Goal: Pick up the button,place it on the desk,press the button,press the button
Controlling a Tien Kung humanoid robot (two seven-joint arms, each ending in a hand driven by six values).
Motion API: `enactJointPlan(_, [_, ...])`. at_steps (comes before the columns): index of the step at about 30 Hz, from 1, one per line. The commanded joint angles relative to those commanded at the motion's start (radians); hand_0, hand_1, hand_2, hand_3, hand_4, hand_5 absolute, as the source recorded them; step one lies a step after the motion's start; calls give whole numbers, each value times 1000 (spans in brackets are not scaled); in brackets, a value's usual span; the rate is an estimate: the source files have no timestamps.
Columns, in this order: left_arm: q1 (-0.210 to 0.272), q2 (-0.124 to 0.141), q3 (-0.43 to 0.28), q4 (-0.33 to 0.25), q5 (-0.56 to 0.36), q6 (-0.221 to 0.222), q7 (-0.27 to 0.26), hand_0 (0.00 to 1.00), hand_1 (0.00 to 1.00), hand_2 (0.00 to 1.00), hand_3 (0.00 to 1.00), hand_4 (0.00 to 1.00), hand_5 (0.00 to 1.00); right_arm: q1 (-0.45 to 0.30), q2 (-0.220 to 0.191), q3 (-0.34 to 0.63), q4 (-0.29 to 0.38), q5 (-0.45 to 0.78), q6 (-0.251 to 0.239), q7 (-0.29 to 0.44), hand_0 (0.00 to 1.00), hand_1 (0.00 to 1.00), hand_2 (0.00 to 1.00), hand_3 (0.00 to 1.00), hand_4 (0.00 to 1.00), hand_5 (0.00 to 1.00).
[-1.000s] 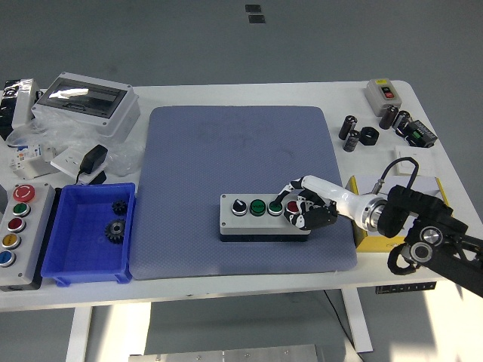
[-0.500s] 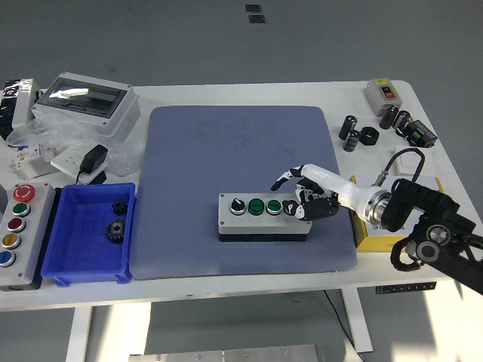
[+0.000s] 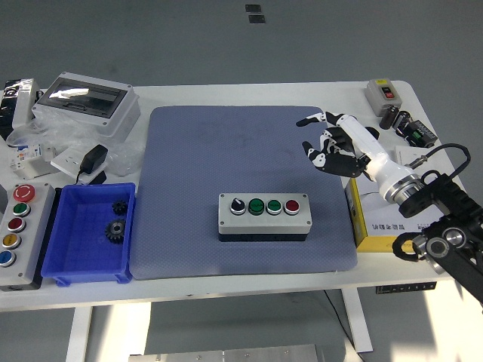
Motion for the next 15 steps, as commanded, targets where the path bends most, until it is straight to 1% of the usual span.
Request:
enactJointPlan(2, [1,-1,0,0,0,0,0,623,583,505,576,613,138,-32,43,48,-24,-4,-60,63,2,69,199,698,780,324])
enactJointPlan(5, [1,-1,2,0,-2,0,-2,623,583,505,576,613,138,-65,106,118,-80,47,-145,169,2,69,199,698,780,324])
enactJointPlan(6, [1,-1,2,0,-2,0,-2,623,583,505,576,615,138,-71,123,139,-102,72,-172,210,62,181,313,744,894,490])
enactJointPlan(9, [1,-1,2,0,-1,0,-1,623,583,505,576,615,138,-85,156,174,-168,158,-237,325,62,181,313,744,894,490])
enactJointPlan(11, [1,-1,1,0,1,0,0,623,583,505,576,615,138,-88,166,180,-207,218,-250,392,62,181,313,744,894,490])
enactJointPlan(12, [2,0,0,0,2,0,1,624,583,508,577,617,137,-90,170,181,-224,247,-249,421,609,692,733,846,968,754])
enactJointPlan(15, [2,1,-3,0,6,-1,2,624,583,508,577,617,137,-92,175,179,-274,333,-228,500,609,692,733,846,968,754])
